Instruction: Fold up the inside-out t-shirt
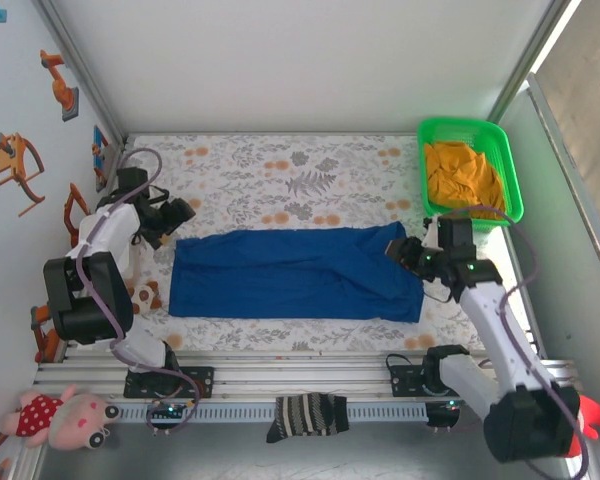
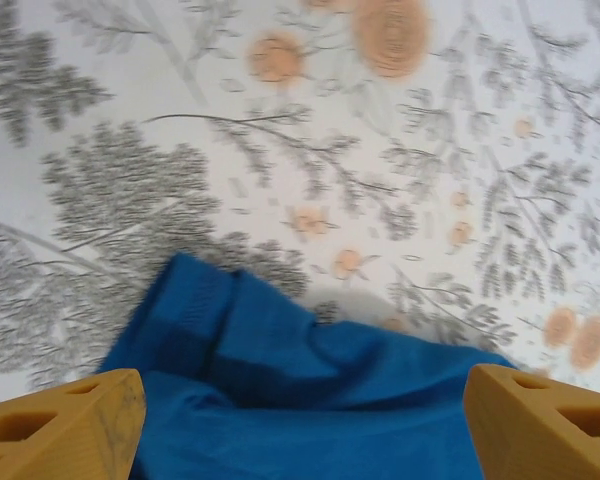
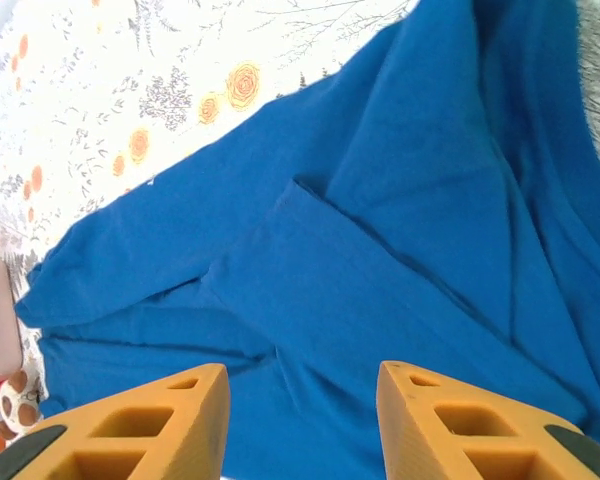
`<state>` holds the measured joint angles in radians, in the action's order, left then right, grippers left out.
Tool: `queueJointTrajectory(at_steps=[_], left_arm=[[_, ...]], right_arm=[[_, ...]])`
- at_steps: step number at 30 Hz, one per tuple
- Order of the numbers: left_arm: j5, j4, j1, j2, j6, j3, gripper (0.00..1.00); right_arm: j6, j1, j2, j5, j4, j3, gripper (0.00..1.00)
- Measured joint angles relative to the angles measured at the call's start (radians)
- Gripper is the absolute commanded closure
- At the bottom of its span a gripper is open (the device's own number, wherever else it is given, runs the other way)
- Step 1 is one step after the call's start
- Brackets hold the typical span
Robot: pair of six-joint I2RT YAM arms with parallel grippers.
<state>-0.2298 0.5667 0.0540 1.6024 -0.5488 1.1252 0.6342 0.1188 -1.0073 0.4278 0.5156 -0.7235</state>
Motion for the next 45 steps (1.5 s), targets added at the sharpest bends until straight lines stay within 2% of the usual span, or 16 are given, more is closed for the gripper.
queueJointTrajectory(at_steps=[5, 8, 18, 20, 21, 22, 24, 25, 31, 37, 41, 45], left_arm=[[-0.007, -0.016, -0.072, 0.053, -0.011, 0.015, 0.16], [-0.005, -0.023, -0.091, 0.109, -0.017, 0.014, 0.15], [0.014, -0.053, -0.093, 0.193, -0.024, 0.004, 0.15], [0.019, -0.058, -0.093, 0.204, -0.024, 0.004, 0.15], [0.021, -0.059, -0.093, 0.208, -0.024, 0.004, 0.15], [0.021, -0.059, -0.093, 0.210, -0.024, 0.005, 0.15], [0.023, -0.059, -0.093, 0.211, -0.024, 0.006, 0.15], [0.023, -0.059, -0.093, 0.211, -0.025, 0.006, 0.15], [0.023, -0.060, -0.093, 0.211, -0.026, 0.006, 0.15], [0.023, -0.061, -0.093, 0.212, -0.030, 0.006, 0.15], [0.022, -0.063, -0.093, 0.212, -0.035, 0.006, 0.15], [0.021, -0.063, -0.093, 0.212, -0.040, 0.006, 0.15]], right_arm=[[-0.075, 0.098, -0.346, 0.002, -0.086, -0.143, 0.57], [-0.122, 0.153, -0.502, -0.022, -0.113, -0.231, 0.57], [-0.191, 0.179, -0.719, -0.074, -0.141, -0.321, 0.56], [-0.199, 0.185, -0.751, -0.071, -0.145, -0.330, 0.59], [-0.202, 0.188, -0.761, -0.068, -0.147, -0.332, 0.64], [-0.212, 0.192, -0.770, -0.063, -0.149, -0.333, 0.74], [-0.215, 0.195, -0.775, -0.054, -0.148, -0.332, 0.94], [-0.220, 0.197, -0.774, -0.051, -0.149, -0.332, 1.00], [-0.215, 0.197, -0.720, -0.033, -0.149, -0.315, 1.00], [-0.192, 0.206, -0.547, -0.008, -0.146, -0.278, 1.00], [-0.161, 0.264, -0.442, -0.011, -0.142, -0.229, 1.00], [-0.097, 0.368, -0.325, -0.046, -0.136, -0.113, 1.00]])
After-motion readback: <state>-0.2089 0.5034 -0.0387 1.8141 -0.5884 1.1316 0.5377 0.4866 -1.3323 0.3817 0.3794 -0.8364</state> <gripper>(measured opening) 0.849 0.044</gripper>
